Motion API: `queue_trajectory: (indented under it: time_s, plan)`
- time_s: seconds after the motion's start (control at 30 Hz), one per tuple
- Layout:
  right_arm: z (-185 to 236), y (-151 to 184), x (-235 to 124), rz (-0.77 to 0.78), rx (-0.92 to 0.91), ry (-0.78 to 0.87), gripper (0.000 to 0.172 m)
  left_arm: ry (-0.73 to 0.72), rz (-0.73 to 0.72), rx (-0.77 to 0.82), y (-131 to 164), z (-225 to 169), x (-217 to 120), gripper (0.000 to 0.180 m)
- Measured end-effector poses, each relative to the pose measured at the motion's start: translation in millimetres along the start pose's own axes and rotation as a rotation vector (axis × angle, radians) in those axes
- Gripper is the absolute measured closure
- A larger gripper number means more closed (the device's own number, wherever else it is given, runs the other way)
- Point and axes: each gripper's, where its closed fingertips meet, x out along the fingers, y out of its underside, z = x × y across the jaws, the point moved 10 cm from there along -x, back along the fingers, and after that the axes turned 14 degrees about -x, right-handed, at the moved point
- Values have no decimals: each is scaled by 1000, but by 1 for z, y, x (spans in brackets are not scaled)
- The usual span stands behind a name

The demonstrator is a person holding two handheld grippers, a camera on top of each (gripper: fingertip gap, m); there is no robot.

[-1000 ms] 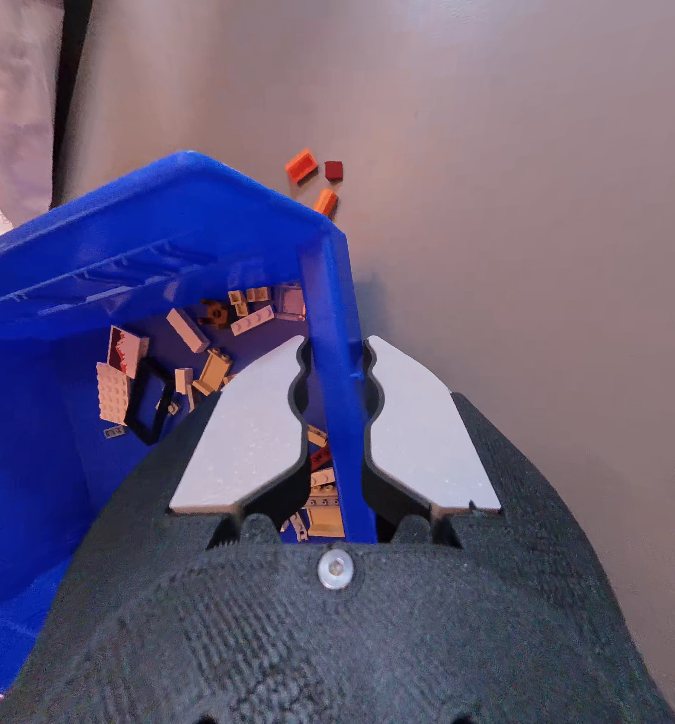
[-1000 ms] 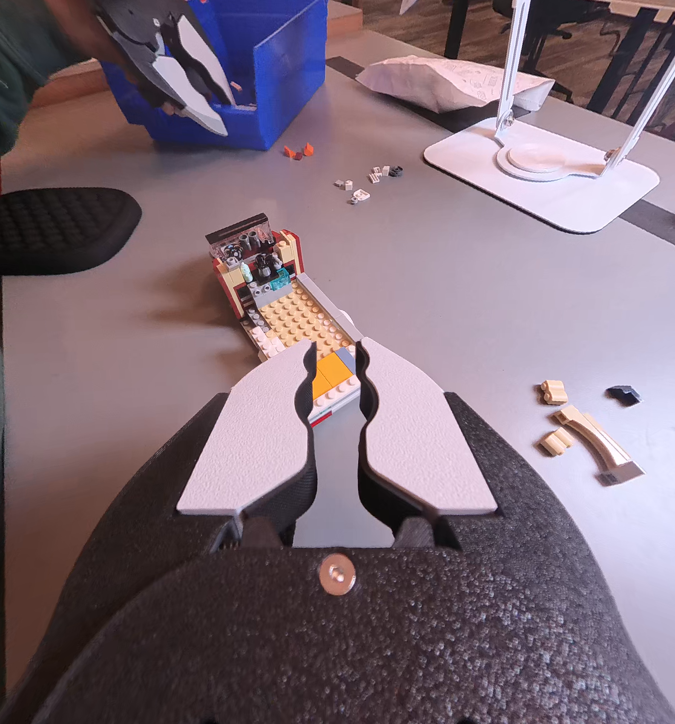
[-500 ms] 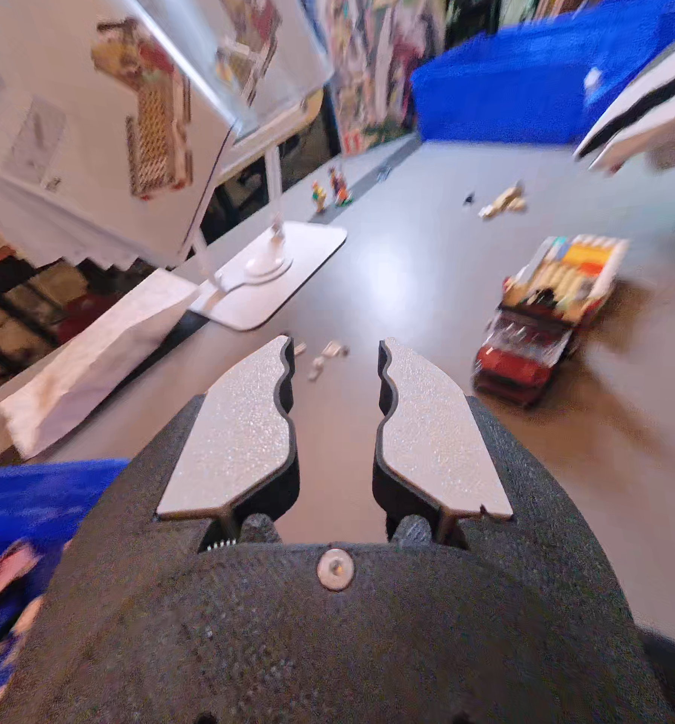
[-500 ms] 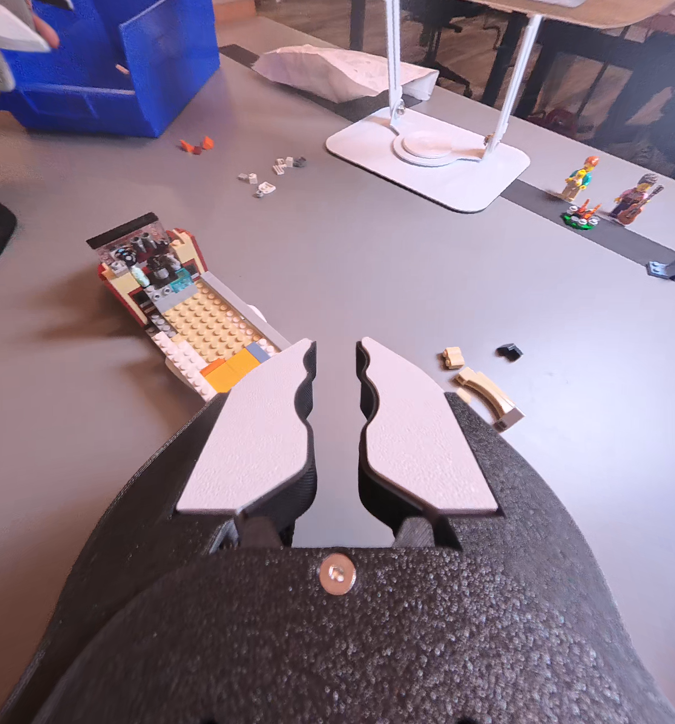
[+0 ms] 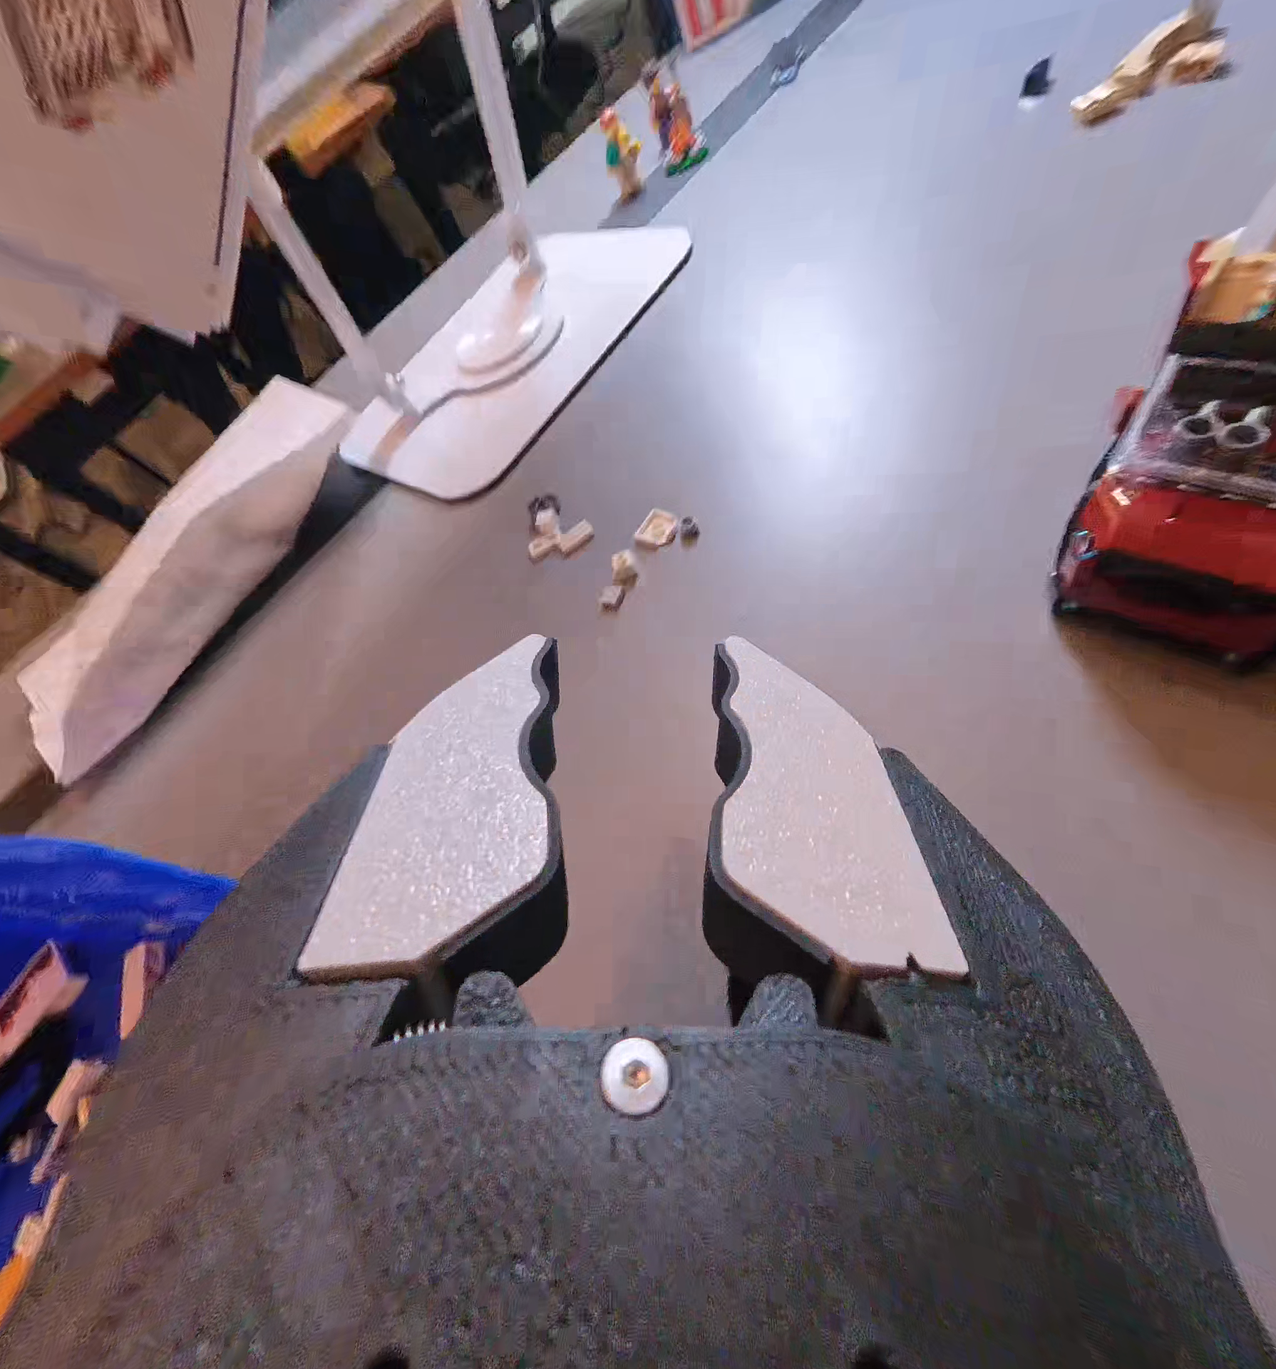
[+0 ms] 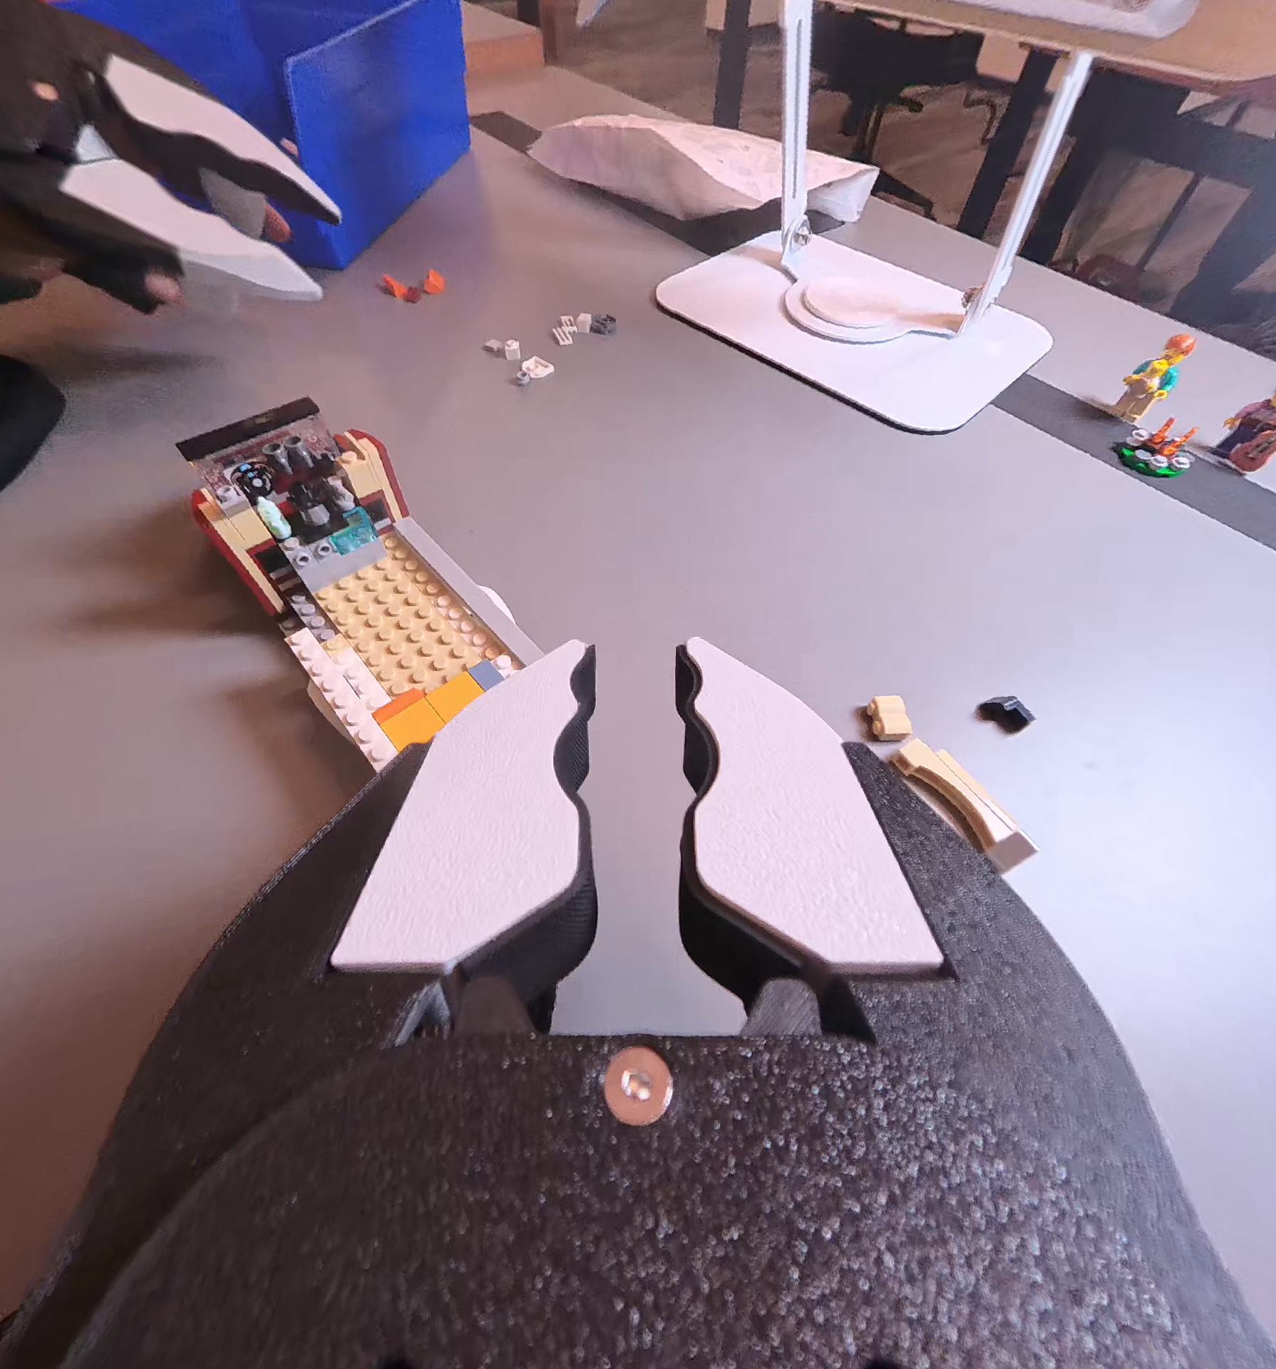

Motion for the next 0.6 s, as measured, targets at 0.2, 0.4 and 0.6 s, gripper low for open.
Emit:
queue_trajectory:
  time_s: [0.2, 0.4, 0.6]
  plan:
    - [6, -2, 6, -5, -20, -34, 151, -218, 203, -166, 20, 46, 5, 141]
    - [10, -4, -1, -31, -29, -44, 151, -225, 346, -193, 23, 65, 20, 142]
    - [7, -4, -7, -55, -9, -58, 152, -163, 443, -205, 24, 77, 23, 150]
